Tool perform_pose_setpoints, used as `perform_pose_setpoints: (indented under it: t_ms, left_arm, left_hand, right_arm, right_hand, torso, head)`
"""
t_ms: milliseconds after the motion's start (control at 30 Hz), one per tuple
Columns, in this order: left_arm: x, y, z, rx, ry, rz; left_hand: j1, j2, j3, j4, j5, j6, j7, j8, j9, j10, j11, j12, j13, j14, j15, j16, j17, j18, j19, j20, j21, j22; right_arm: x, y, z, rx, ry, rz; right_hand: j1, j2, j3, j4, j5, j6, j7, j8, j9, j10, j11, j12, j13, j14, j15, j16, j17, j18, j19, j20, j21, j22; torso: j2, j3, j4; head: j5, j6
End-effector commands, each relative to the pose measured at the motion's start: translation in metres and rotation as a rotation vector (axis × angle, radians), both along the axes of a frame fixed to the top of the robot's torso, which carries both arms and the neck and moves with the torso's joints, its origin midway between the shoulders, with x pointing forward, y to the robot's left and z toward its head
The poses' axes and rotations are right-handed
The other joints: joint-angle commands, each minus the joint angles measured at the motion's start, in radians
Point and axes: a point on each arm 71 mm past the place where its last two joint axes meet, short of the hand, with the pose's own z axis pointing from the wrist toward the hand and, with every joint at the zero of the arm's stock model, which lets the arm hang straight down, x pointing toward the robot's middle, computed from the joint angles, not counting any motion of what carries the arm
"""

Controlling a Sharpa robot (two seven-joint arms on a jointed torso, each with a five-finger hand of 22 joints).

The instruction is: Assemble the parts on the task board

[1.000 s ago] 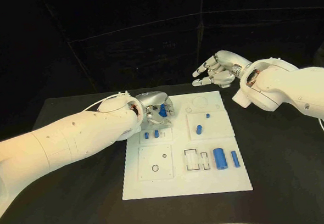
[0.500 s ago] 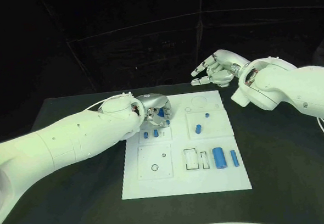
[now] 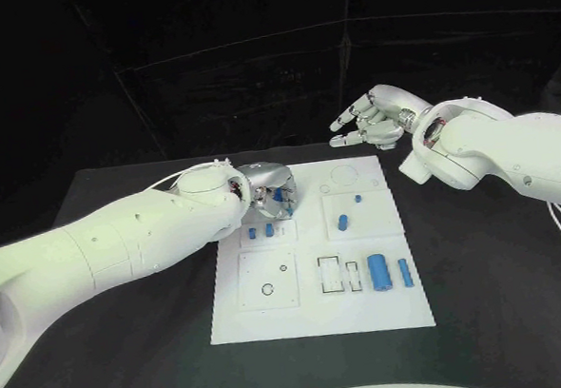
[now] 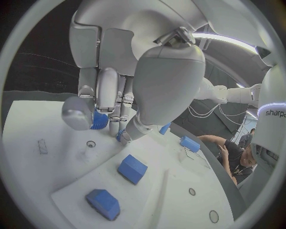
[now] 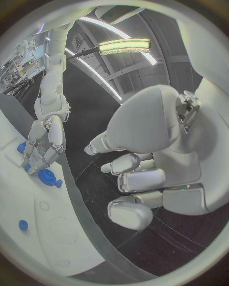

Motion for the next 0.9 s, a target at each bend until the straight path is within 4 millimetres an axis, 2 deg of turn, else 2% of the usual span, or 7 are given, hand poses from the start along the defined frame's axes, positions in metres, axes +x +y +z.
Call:
perform_pose_setpoints:
  t_ms: [33, 100, 200, 400, 733, 800, 900]
  left_arm:
    - [-0.001, 0.0, -0.004, 0.024, 0.012, -0.003]
    - [-0.001, 0.0, -0.003, 0.019, 0.006, -0.003]
    - [-0.001, 0.0, -0.002, 0.004, -0.011, -0.003]
    - [-0.003, 0.003, 0.002, -0.035, -0.039, -0.007]
    - [-0.006, 0.011, 0.019, -0.125, -0.052, 0.01]
    - [-0.007, 0.015, 0.022, -0.135, -0.054, 0.017]
    - [-0.008, 0.023, 0.024, -0.142, -0.051, 0.03]
  left_hand:
    - [0.003, 0.018, 0.02, -0.002, -0.002, 0.018, -0.001, 0.0, 0.0, 0.022, -0.005, 0.001, -0.002, 0.019, -0.011, 0.006, 0.004, -0.017, 0.005, -0.004, 0.011, 0.01]
    - [0.013, 0.028, 0.038, -0.011, -0.002, 0.029, -0.002, 0.0, -0.001, 0.038, -0.009, -0.001, -0.004, 0.021, -0.015, 0.009, 0.006, -0.018, 0.007, -0.008, 0.019, 0.018]
    - [0.019, 0.03, 0.063, -0.026, -0.002, 0.039, 0.0, -0.005, -0.004, 0.052, -0.009, -0.013, -0.01, 0.024, -0.016, 0.011, 0.008, -0.021, 0.01, -0.012, 0.03, 0.03]
    - [-0.002, 0.015, 0.107, -0.046, -0.002, 0.036, 0.009, -0.032, -0.017, 0.057, 0.001, -0.053, -0.027, 0.023, -0.01, 0.009, -0.002, -0.023, 0.006, -0.01, 0.037, 0.039]
    - [-0.022, 0.002, 0.126, -0.053, -0.002, 0.041, 0.012, -0.045, -0.023, 0.065, 0.004, -0.074, -0.036, 0.023, -0.006, 0.008, -0.006, -0.023, 0.003, -0.006, 0.04, 0.044]
    - [-0.029, 0.0, 0.133, -0.057, -0.002, 0.045, 0.012, -0.05, -0.025, 0.071, 0.004, -0.082, -0.039, 0.024, -0.006, 0.009, -0.008, -0.023, 0.002, -0.005, 0.042, 0.047]
    - [-0.033, -0.003, 0.138, -0.059, -0.002, 0.048, 0.013, -0.053, -0.027, 0.076, 0.004, -0.087, -0.04, 0.024, -0.006, 0.009, -0.008, -0.022, 0.001, -0.005, 0.043, 0.049]
  right_arm:
    - [0.0, 0.001, 0.002, 0.0, -0.004, 0.009]
    - [0.0, 0.001, 0.002, 0.0, -0.005, 0.009]
    - [0.0, 0.001, 0.002, 0.001, -0.005, 0.009]
    - [0.0, 0.001, 0.002, 0.001, -0.006, 0.008]
    - [0.0, 0.0, 0.002, 0.0, -0.007, 0.007]
    - [0.0, 0.0, 0.001, 0.0, -0.007, 0.007]
    - [0.0, 0.0, 0.001, 0.0, -0.007, 0.007]
  right_hand:
    - [-0.005, 0.003, -0.004, 0.0, 0.007, 0.004, 0.002, 0.004, 0.001, -0.005, -0.002, -0.003, 0.001, 0.048, -0.003, -0.003, 0.002, 0.016, -0.004, -0.002, -0.006, 0.001]
    - [-0.005, 0.003, -0.004, 0.0, 0.007, 0.004, 0.002, 0.004, 0.001, -0.005, -0.002, -0.003, 0.001, 0.048, -0.003, -0.003, 0.002, 0.016, -0.004, -0.002, -0.006, 0.001]
    - [-0.005, 0.003, -0.004, 0.0, 0.007, 0.004, 0.002, 0.004, 0.001, -0.005, -0.002, -0.003, 0.001, 0.048, -0.003, -0.003, 0.002, 0.016, -0.004, -0.002, -0.006, 0.001]
    - [-0.005, 0.003, -0.004, 0.0, 0.008, 0.004, 0.002, 0.004, 0.001, -0.005, -0.002, -0.003, 0.001, 0.048, -0.003, -0.003, 0.001, 0.016, -0.004, -0.002, -0.006, 0.001]
    - [-0.005, 0.004, -0.004, 0.001, 0.008, 0.004, 0.002, 0.004, 0.001, -0.005, -0.002, -0.003, 0.001, 0.048, -0.003, -0.004, 0.001, 0.016, -0.004, -0.003, -0.006, -0.001]
    - [-0.005, 0.004, -0.004, 0.001, 0.008, 0.004, 0.002, 0.004, 0.001, -0.005, -0.002, -0.003, 0.001, 0.048, -0.003, -0.004, 0.001, 0.016, -0.004, -0.003, -0.006, -0.001]
    - [-0.005, 0.004, -0.004, 0.001, 0.008, 0.004, 0.002, 0.004, 0.001, -0.005, -0.002, -0.003, 0.001, 0.048, -0.003, -0.004, 0.001, 0.016, -0.004, -0.003, -0.006, -0.001]
  torso:
    - [0.0, -0.0004, 0.0]
    - [0.0, -0.0003, 0.0]
    - [0.0, -0.0012, -0.0004]
    - [-0.001, -0.0004, 0.0005]
    - [-0.002, -0.0004, 0.0032]
    - [-0.001, -0.0005, 0.0014]
    - [-0.001, -0.0006, 0.0021]
  head:
    - [0.0, 0.001]
    - [-0.001, 0.001]
    - [-0.001, 0.003]
    - [-0.002, 0.007]
    - [-0.001, 0.012]
    - [0.003, 0.014]
    - [0.002, 0.015]
